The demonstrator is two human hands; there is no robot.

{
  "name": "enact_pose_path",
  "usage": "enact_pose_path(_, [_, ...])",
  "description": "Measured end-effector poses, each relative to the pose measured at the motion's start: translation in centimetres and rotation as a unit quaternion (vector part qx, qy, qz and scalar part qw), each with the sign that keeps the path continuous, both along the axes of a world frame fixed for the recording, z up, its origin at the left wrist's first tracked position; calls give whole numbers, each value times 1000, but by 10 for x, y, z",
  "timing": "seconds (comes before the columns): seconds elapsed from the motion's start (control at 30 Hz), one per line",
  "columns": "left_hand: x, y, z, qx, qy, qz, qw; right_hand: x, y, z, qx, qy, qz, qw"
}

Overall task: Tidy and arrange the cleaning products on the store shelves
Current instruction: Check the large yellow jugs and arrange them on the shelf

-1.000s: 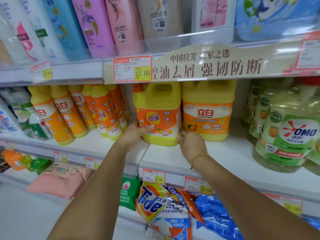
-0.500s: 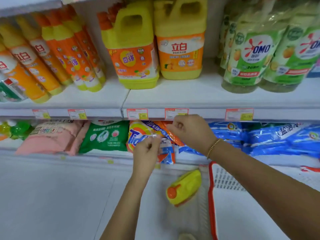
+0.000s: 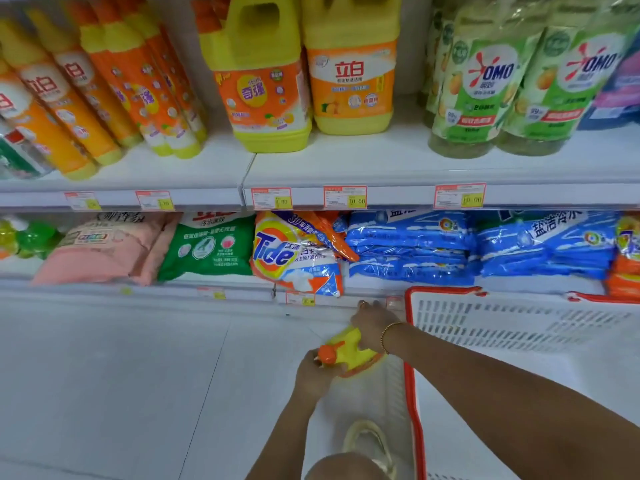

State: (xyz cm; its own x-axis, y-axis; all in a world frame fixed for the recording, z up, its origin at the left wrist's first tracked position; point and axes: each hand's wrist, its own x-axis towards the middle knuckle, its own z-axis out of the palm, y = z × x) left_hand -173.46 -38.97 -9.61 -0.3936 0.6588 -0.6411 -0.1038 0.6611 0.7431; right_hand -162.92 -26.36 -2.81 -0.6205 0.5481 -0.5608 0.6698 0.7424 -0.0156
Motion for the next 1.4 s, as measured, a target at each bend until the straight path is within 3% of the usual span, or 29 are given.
enact_pose_path(0.2, [-11,-35,23,67,-35,12,997,-23,-14,74,-55,152,-14,987])
enact_pose_path(0.33, [-32,-33,62,189,41,60,979,-33,-7,151,-101,303,-55,946])
enact_pose_path(0.43, [-51,-16,126,286,137,105,943,-39,-8,219,-89,392,-21,915])
enact_pose_path(0.57, [-75,19,215,413,258,157,859,-41,-6,308,-35,501,37,864])
enact_pose_path(0.7, [-101,70,277,482,324,171,796,-37,16,360,-35,591,-12,806])
enact_pose_path(0.87, [-137,128,296,461,309,132,821,-54,38,345,42,605,-61,792])
enact_pose_path(1.07, [-156,155,280,423,298,42,855,-80,77,318,-33,643,-160,748])
enact_pose_path(1.23, [-174,166,266,392,286,19,874,-104,88,303,-63,669,-155,724])
enact_pose_path(1.4, [-184,173,264,398,254,4,881,-121,107,291,-73,734,-180,650])
